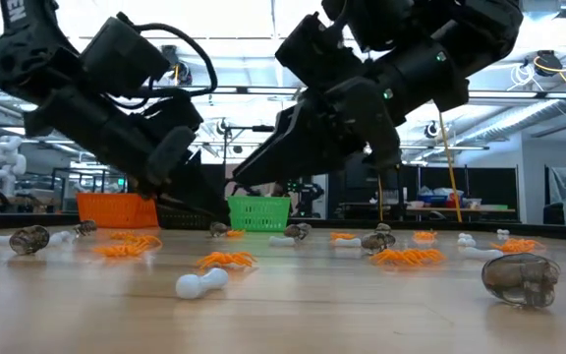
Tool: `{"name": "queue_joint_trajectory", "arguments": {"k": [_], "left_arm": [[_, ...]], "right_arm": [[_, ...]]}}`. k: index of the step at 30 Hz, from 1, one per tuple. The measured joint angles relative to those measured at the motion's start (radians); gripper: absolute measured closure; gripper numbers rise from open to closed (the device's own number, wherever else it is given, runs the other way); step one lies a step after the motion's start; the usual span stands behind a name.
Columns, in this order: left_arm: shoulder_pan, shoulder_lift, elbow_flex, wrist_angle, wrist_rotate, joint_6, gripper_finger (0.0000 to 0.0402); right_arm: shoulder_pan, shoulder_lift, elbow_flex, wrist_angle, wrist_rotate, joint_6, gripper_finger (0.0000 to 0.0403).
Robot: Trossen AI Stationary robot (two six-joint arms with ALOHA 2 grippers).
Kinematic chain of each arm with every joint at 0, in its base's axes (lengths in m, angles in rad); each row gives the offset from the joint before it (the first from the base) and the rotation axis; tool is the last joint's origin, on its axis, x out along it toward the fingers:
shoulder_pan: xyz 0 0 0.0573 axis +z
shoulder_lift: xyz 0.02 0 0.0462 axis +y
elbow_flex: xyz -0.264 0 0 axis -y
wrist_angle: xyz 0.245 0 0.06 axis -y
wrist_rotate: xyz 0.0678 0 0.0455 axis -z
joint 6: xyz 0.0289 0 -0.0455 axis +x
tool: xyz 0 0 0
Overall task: Sort Halloween decoration
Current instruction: Put the black skull toy into the orange bin
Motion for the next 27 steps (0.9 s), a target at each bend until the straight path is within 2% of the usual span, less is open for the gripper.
{"name": "queue_joint_trajectory", "arguments": {"k": [10, 12, 16, 20, 27], "left_arm": [[-0.012, 0.045, 0.011, -0.001, -0.017, -0.028, 0.0144], [-0.013, 0.045, 0.011, -0.002, -0.025, -0.012, 0.0149], [-0.012, 0.048, 0.011, -0.002, -0.033, 0.005, 0.0165], [-0.012, 0.050, 0.011, -0.001, -0.035, 0.035, 0.0184], [0.002, 0.050, 0.011, 0.023, -0.026, 0.098, 0.0209]], "right_arm": [[0.056, 0.000, 0.000, -0.019, 0.002, 0.026, 0.0234], [0.067, 0.000, 0.002, -0.113, 0.010, 0.018, 0.0234], [0.074, 0.003, -0.001, -0.269, 0.100, 0.063, 0.0234], [0.073, 0.001, 0.000, -0.275, 0.107, 0.077, 0.0234], [0.077, 0.001, 0.000, -0.154, 0.106, 0.045, 0.0234]]}}
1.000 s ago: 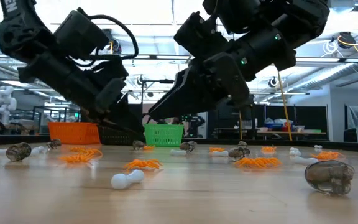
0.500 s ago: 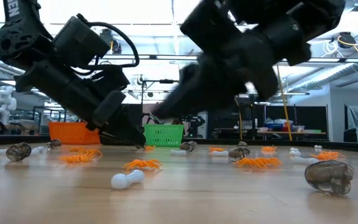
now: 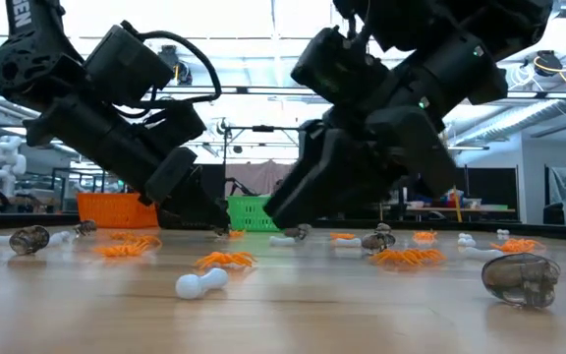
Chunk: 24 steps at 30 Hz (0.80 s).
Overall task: Sort Halloween decoration
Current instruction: Put the black skull toy into the orange bin
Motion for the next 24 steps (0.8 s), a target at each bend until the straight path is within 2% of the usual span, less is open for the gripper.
{"name": "queue_joint_trajectory", "arguments": {"k": [7, 17, 24], "left_arm": [[0.041, 0.015, 0.003, 0.012, 0.118, 0.056, 0.0251], [0.045, 0.055, 0.004, 0.030, 0.135, 0.070, 0.0347], [0.043, 0.046, 0.003, 0.053, 0.135, 0.129, 0.0352]], "right_arm": [[-0.001, 0.000, 0.000, 0.069, 0.000, -0.039, 0.0234], [-0.001, 0.000, 0.000, 0.067, 0.001, -0.022, 0.0234], [-0.001, 0.000, 0.000, 0.067, 0.002, 0.003, 0.0234]]}}
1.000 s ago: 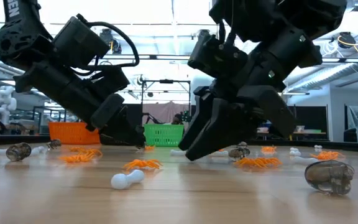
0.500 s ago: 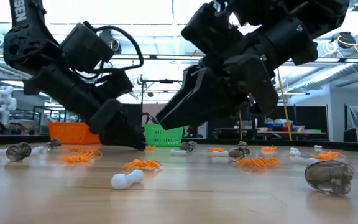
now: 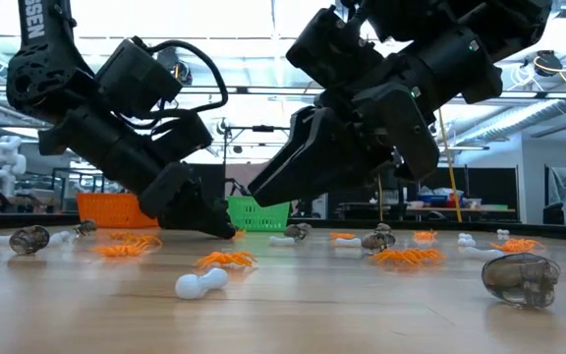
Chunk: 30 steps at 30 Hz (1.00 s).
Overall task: Sort Halloween decoration
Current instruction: Put the black skull toy into the orange bin
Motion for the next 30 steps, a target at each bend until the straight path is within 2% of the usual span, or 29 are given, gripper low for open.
{"name": "queue_joint_trajectory", "arguments": {"k": [10, 16, 20, 27, 30], "left_arm": [[-0.033, -0.095, -0.001, -0.018, 0.000, 0.047, 0.0351], [-0.038, -0.217, -0.001, -0.108, -0.016, 0.131, 0.0350], [-0.038, -0.332, -0.001, -0.181, -0.019, 0.285, 0.0350], [-0.053, -0.515, -0.001, -0.295, -0.028, 0.716, 0.0350], [-0.061, -0.560, -0.001, -0.310, -0.065, 0.855, 0.0350]], "right_arm": [[0.002, 0.000, 0.000, 0.004, 0.000, 0.020, 0.0234], [0.002, 0.000, 0.000, 0.006, 0.000, 0.020, 0.0234], [0.002, 0.000, 0.000, 0.015, 0.000, 0.021, 0.0234], [0.002, 0.000, 0.000, 0.004, 0.000, 0.020, 0.0234], [0.001, 0.000, 0.000, 0.004, 0.001, 0.019, 0.0234]]}}
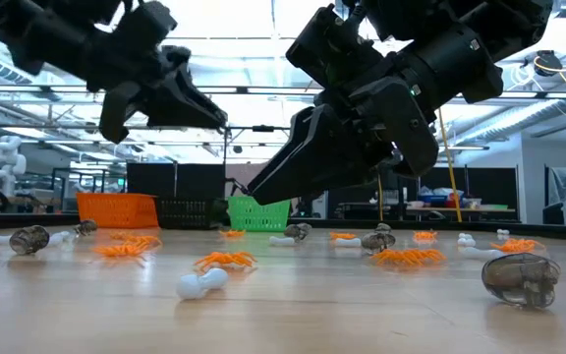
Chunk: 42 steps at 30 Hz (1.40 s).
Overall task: Sort Halloween decoration
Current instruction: Put the black skull toy into the orange bin
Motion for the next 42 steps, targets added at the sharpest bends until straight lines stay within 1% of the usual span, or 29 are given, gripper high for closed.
{"name": "queue_joint_trajectory", "arguments": {"k": [5, 8, 11, 13, 17, 19, 21, 25, 26, 28, 31, 36, 38, 40, 42], "left_arm": [[-0.003, -0.032, 0.000, 0.003, -0.021, 0.089, 0.0350], [-0.003, -0.033, 0.000, 0.000, -0.044, 0.092, 0.0350], [-0.003, -0.033, 0.000, 0.000, -0.046, 0.085, 0.0350], [-0.006, -0.033, 0.000, 0.001, -0.043, 0.046, 0.0350], [-0.007, -0.033, 0.000, 0.007, -0.039, -0.105, 0.0350], [-0.007, -0.033, 0.000, 0.006, -0.039, -0.226, 0.0350], [-0.005, -0.033, 0.000, 0.007, -0.039, -0.372, 0.0350], [0.006, -0.033, 0.000, 0.009, -0.048, -0.771, 0.0350], [0.006, -0.033, 0.000, 0.005, -0.048, -0.848, 0.0350], [0.001, -0.033, 0.000, -0.005, -0.048, -0.954, 0.0350], [-0.005, -0.033, 0.000, -0.003, -0.034, -1.013, 0.0350], [-0.011, -0.033, 0.000, -0.004, -0.031, -1.003, 0.0350], [-0.005, -0.033, 0.000, -0.014, -0.030, -0.981, 0.0350], [0.014, -0.058, -0.001, -0.081, -0.032, -0.976, 0.0350], [0.055, -0.100, -0.001, -0.162, -0.049, -1.009, 0.0350]], "right_arm": [[0.000, 0.000, 0.000, -0.012, 0.005, -0.001, 0.0234], [0.000, 0.000, 0.000, -0.012, 0.004, 0.001, 0.0234], [0.000, 0.000, 0.000, -0.011, 0.004, 0.002, 0.0234], [0.000, 0.000, 0.000, -0.004, 0.004, 0.002, 0.0234], [0.000, 0.000, 0.000, 0.001, 0.004, 0.007, 0.0234], [0.000, 0.000, 0.000, 0.001, 0.004, 0.016, 0.0234], [0.000, 0.000, 0.000, 0.001, 0.004, 0.027, 0.0234], [0.000, 0.000, 0.000, 0.029, 0.004, 0.032, 0.0234], [0.000, 0.000, 0.000, 0.039, 0.005, 0.033, 0.0234], [0.000, 0.000, 0.000, 0.064, 0.005, 0.032, 0.0234], [0.000, 0.000, 0.000, 0.089, 0.005, 0.031, 0.0234], [-0.001, 0.000, 0.000, 0.092, 0.009, 0.031, 0.0234], [0.000, 0.000, 0.000, 0.090, 0.028, 0.033, 0.0234], [-0.001, 0.000, 0.000, 0.090, 0.032, 0.047, 0.0234], [-0.001, 0.002, 0.000, 0.091, 0.032, 0.057, 0.0234]]}}
